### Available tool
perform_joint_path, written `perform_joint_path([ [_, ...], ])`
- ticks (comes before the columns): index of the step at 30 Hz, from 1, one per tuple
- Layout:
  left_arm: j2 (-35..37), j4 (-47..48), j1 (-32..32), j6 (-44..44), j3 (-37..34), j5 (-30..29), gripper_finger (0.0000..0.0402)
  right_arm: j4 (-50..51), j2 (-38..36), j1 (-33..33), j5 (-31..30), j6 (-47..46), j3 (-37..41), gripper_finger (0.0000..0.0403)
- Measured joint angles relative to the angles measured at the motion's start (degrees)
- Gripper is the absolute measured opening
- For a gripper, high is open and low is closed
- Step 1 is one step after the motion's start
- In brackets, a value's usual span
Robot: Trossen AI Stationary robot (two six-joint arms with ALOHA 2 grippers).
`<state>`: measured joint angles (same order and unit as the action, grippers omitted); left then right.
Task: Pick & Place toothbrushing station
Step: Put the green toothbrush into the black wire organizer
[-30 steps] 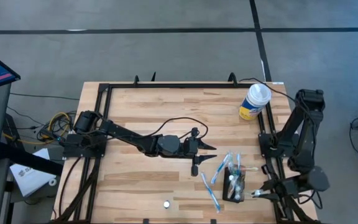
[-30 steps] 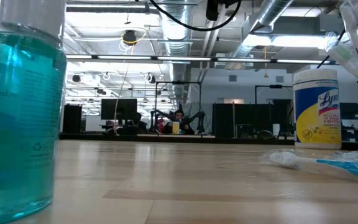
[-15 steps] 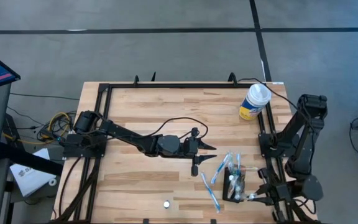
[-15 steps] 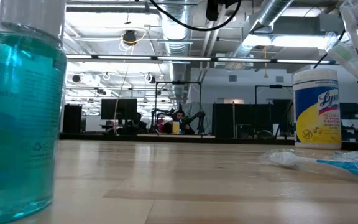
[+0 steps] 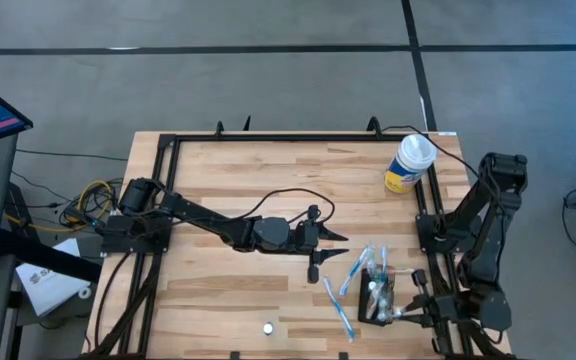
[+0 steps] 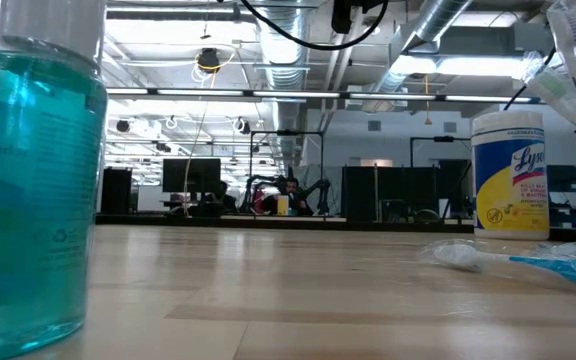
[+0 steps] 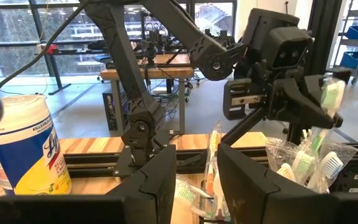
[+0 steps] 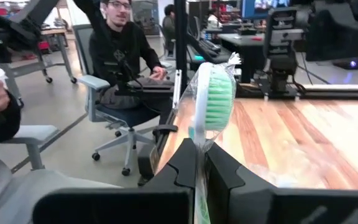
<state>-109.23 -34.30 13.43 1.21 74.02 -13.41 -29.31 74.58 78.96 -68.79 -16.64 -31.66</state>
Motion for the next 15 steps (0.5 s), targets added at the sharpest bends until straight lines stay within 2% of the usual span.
perform_joint_path([
  [5, 0.0, 0.0, 0.0, 0.0, 0.0, 0.0, 0.0111, 0.08, 2.93, 0.0, -1.14, -1.38, 0.16, 0.0001],
  [15, 0.0, 0.02, 0.0, 0.0, 0.0, 0.0, 0.0111, -0.08, 11.41, -0.02, -4.77, -10.34, 0.16, 0.0001],
])
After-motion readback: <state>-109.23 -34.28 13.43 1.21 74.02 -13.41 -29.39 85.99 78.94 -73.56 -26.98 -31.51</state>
